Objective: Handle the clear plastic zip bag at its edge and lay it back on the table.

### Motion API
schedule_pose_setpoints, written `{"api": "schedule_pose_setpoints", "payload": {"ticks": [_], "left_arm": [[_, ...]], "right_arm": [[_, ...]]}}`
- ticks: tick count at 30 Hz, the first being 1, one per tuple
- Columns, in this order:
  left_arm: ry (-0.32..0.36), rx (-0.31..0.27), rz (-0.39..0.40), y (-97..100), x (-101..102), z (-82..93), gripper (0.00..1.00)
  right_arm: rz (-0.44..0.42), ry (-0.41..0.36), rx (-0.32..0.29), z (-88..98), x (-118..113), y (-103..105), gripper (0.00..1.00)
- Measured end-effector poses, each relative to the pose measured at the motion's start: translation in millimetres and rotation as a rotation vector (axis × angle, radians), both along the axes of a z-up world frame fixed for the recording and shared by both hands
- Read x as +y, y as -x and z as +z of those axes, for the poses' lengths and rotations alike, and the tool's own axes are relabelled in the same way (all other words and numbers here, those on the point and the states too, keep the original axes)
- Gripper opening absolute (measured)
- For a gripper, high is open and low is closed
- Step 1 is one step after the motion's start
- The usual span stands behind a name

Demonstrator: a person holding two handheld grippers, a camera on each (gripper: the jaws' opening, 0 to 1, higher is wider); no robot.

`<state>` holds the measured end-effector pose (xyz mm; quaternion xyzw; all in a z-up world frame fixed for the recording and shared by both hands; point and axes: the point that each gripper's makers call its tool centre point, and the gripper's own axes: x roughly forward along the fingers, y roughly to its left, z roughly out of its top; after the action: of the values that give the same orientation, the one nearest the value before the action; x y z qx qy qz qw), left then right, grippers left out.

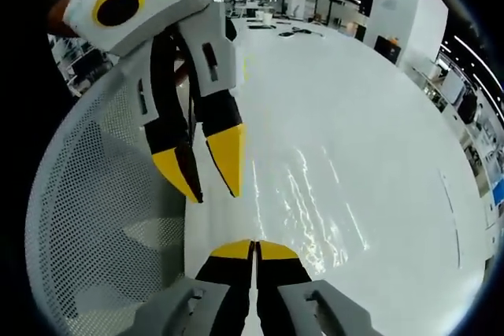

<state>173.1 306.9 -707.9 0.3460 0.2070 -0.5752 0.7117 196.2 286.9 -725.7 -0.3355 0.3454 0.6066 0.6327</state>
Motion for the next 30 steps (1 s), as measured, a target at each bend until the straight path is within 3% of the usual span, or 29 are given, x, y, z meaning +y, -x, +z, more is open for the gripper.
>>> {"api": "schedule_pose_setpoints", "payload": {"ticks": [20, 30], "left_arm": [[-0.066, -0.062, 0.019, -7.8, 2, -4.7, 0.12], [-0.063, -0.082, 0.058, -14.4, 4, 2.1, 0.00]], "right_arm": [[-0.040, -0.093, -0.082, 35.3, 9, -17, 0.00], [-0.061, -0.142, -0.218, 51.1, 12, -33, 0.00]]}}
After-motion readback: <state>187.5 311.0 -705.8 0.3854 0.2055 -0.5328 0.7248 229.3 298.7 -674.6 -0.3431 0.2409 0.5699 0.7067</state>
